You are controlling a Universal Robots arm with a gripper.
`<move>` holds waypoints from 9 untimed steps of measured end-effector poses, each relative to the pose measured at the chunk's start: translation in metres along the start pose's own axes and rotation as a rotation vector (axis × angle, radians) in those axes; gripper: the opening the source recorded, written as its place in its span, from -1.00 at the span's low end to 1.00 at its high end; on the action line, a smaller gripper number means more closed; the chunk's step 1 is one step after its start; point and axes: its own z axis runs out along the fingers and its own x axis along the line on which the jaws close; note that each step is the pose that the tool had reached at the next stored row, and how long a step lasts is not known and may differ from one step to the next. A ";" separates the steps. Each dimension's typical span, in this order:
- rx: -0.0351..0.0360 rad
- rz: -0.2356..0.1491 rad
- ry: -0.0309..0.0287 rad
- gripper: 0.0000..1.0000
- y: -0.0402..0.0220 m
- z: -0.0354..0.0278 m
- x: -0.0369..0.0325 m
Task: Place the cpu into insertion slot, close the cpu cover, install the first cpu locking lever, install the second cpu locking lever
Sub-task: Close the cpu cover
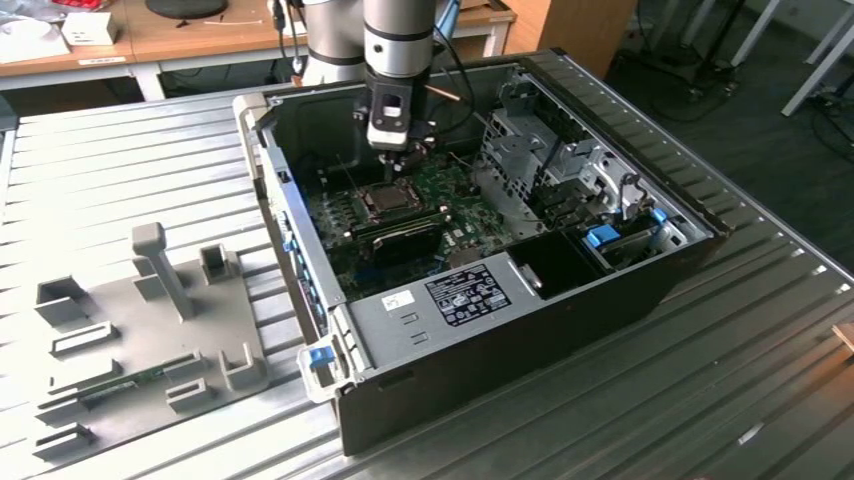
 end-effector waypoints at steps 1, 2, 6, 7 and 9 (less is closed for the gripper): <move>0.0002 -0.012 0.0003 -0.80 -0.0001 0.0000 0.0000; 0.0005 -0.024 0.0007 -0.80 -0.0001 0.0000 0.0001; 0.0014 -0.068 0.0020 -0.80 -0.0004 0.0000 0.0003; 0.0015 -0.079 0.0024 -0.80 -0.0005 0.0000 0.0003; 0.0019 -0.100 0.0031 -0.80 -0.0007 0.0000 0.0004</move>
